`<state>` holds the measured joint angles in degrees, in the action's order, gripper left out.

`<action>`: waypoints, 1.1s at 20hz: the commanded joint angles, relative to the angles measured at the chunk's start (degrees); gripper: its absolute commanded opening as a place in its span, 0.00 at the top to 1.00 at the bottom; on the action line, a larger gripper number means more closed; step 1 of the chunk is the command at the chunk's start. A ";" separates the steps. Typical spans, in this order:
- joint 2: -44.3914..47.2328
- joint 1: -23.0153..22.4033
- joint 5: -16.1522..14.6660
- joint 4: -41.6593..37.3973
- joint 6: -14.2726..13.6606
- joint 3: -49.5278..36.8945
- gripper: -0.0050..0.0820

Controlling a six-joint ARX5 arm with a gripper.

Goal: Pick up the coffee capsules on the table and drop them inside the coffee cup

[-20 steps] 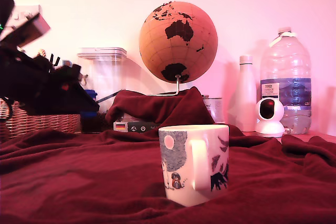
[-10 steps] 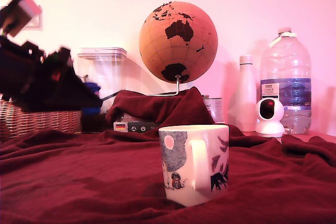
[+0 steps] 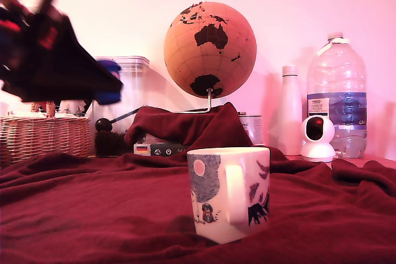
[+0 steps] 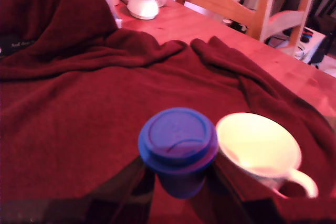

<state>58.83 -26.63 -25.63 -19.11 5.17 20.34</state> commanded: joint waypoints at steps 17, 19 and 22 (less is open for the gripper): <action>-21.44 -3.04 -1.18 17.18 -2.51 -1.05 0.76; -21.33 -3.17 -1.18 17.42 -2.67 -1.05 0.76; -21.33 -3.17 -1.31 17.42 -2.62 -1.05 0.76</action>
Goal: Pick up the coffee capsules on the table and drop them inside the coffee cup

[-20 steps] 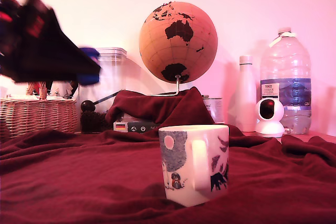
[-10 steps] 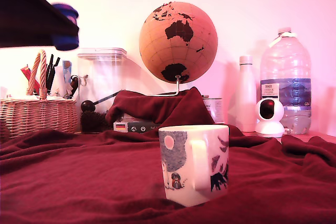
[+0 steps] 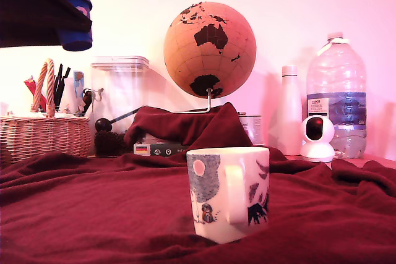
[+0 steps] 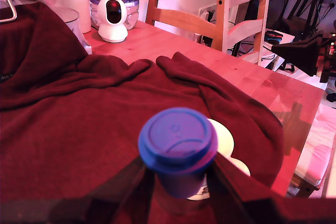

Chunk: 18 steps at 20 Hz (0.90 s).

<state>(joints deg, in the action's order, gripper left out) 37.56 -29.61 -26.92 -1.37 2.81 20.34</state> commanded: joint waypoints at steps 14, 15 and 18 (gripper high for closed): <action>8.11 -6.62 -1.55 -10.27 0.17 -0.63 0.76; 9.03 -7.06 -1.55 -10.75 0.17 -0.42 0.76; 12.13 -8.09 -1.29 -10.91 0.15 0.55 0.76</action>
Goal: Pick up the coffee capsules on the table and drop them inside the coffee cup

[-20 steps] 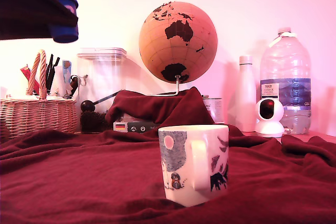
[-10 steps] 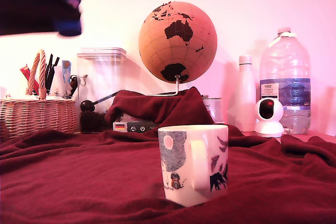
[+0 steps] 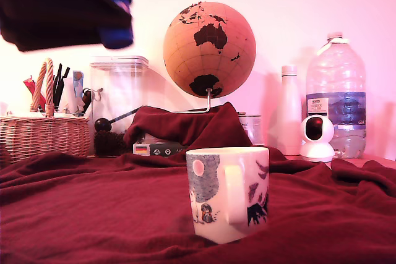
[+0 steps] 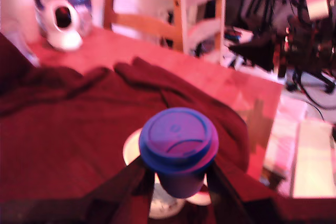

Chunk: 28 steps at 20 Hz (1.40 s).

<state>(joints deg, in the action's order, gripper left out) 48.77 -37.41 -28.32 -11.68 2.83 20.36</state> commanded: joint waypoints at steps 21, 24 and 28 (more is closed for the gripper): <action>23.26 -4.96 0.26 16.96 -7.37 21.64 0.76; 26.43 -5.73 0.37 20.37 -8.98 25.05 0.76; 30.80 -6.95 1.11 22.27 -9.99 28.17 0.76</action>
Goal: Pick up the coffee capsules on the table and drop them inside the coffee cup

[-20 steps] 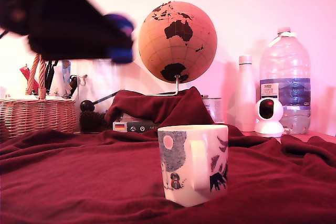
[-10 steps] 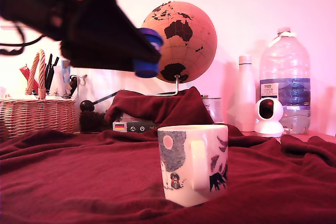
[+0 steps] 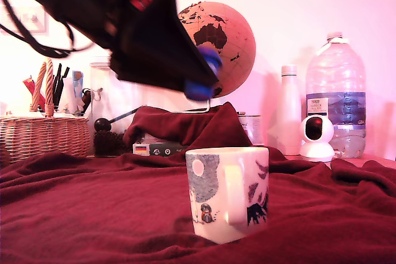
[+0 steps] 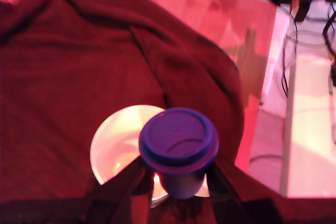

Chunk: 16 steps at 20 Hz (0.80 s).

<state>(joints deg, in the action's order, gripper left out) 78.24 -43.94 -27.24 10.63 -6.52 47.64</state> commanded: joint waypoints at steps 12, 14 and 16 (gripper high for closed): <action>15.91 -2.51 5.33 7.32 -5.22 10.51 0.76; 17.22 -2.67 5.68 8.13 -5.53 11.45 0.76; 17.86 -3.19 5.73 8.46 -5.53 11.65 0.76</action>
<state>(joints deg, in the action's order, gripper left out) 95.09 -46.61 -21.45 19.07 -11.40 59.16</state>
